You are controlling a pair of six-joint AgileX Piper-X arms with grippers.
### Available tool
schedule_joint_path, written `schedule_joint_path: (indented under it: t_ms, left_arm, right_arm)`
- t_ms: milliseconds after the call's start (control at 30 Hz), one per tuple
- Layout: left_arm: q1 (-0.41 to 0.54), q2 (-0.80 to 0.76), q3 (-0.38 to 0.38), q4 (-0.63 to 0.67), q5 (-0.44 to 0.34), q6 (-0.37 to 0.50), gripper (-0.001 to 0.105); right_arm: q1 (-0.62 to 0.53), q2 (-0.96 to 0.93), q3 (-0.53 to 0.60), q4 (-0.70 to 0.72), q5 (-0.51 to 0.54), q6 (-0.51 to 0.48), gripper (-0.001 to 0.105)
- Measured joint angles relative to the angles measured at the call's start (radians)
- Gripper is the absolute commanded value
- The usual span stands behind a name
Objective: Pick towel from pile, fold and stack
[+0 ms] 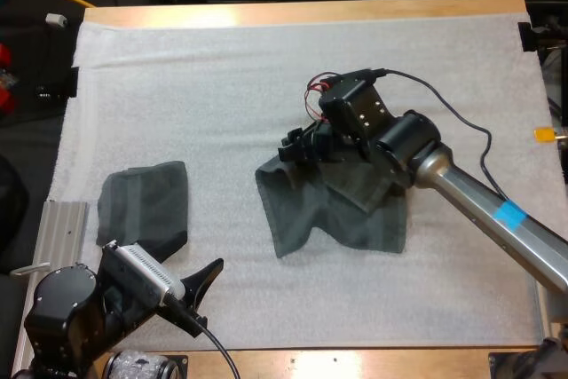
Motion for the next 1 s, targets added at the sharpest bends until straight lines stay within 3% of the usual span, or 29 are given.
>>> schedule_joint_path:
  t_ms: [500, 1000]
  left_arm:
    - [0.000, 0.000, 0.000, 0.000, 0.000, 0.000, 0.060]
    - [0.000, 0.000, 0.000, 0.003, 0.000, 0.000, 0.060]
  right_arm:
    - [0.000, -0.200, 0.000, 0.338, 0.013, -0.019, 0.069]
    - [0.000, -0.404, 0.000, 0.614, 0.209, -0.026, 0.069]
